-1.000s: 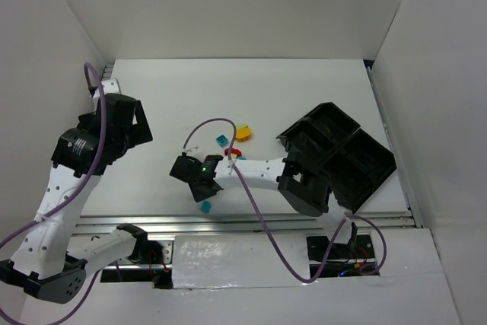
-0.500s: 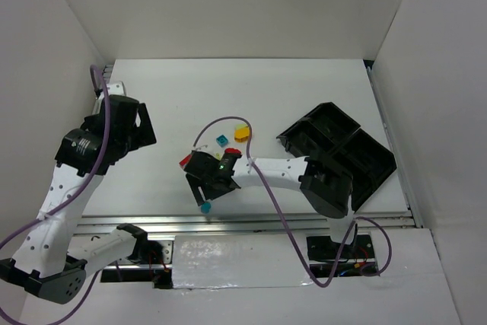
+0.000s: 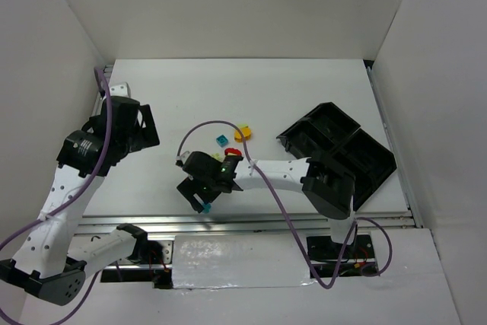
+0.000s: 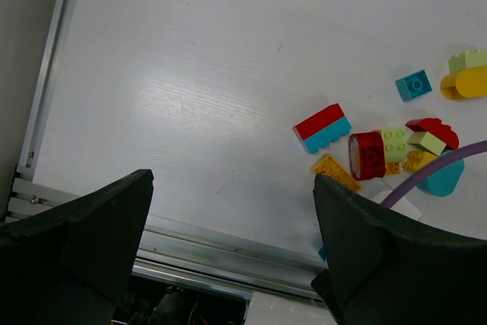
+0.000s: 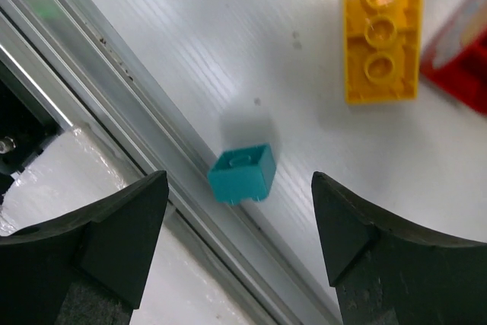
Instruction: Sort the legos into containers by color
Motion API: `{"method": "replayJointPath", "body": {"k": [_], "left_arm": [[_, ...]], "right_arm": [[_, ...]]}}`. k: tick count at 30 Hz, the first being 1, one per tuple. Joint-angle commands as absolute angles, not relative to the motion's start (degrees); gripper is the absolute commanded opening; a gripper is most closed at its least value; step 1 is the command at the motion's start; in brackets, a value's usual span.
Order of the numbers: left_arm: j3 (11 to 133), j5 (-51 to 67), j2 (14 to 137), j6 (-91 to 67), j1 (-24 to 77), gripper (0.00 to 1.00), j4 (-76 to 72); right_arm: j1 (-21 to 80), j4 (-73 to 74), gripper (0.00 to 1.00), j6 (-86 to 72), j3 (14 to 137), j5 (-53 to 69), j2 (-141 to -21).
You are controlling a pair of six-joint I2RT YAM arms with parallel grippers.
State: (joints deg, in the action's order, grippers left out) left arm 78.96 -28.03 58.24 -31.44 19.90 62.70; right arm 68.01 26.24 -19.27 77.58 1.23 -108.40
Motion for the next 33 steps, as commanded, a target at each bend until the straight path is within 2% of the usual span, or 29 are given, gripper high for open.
{"method": "replayJointPath", "body": {"k": [1,13,16,19,23,24,26,27,28,29,30,33], "left_arm": [[78.49,-27.16,57.39,-30.15,19.6,0.99,60.82],[77.78,-28.92,56.34,-30.32,19.51,0.99,61.44],[77.17,-28.74,56.25,-30.5,19.6,0.99,61.17],[76.73,-28.21,56.42,-30.76,19.51,0.99,60.91],[76.9,-28.04,56.87,-30.76,19.51,0.99,61.0],[76.9,-28.12,56.87,-30.67,19.6,1.0,61.0],[76.64,-28.12,56.87,-30.67,19.51,0.99,60.82],[76.55,-28.13,56.78,-30.67,19.51,1.0,60.82],[76.2,-28.13,56.78,-30.85,19.51,1.0,60.73],[76.11,-28.13,56.69,-30.94,19.6,0.99,60.65],[76.03,-28.04,56.69,-31.02,19.51,1.0,60.64],[76.03,-27.6,56.95,-31.11,19.51,1.0,60.64]], "right_arm": [[68.29,24.87,0.83,-13.54,82.08,3.78,-111.7],[68.47,25.67,0.79,-10.02,80.96,5.01,-113.38],[68.47,25.49,0.76,-9.76,79.98,4.66,-113.47],[68.47,25.14,0.67,-9.32,79.72,4.4,-113.9],[68.47,26.28,0.66,-8.96,80.6,3.78,-114.7],[68.47,25.76,0.63,-9.05,80.07,3.69,-114.35],[68.47,25.31,0.5,-9.32,79.63,3.25,-114.08],[68.47,25.31,0.38,-9.23,79.45,3.16,-113.82],[68.47,25.31,0.14,-9.75,79.45,2.73,-113.82],[68.47,25.31,0.07,-10.02,79.54,2.38,-113.64],[68.38,25.57,0.02,-10.37,79.63,1.5,-113.12],[67.51,26.89,0.0,-12.91,80.24,-1.83,-110.22]]}}
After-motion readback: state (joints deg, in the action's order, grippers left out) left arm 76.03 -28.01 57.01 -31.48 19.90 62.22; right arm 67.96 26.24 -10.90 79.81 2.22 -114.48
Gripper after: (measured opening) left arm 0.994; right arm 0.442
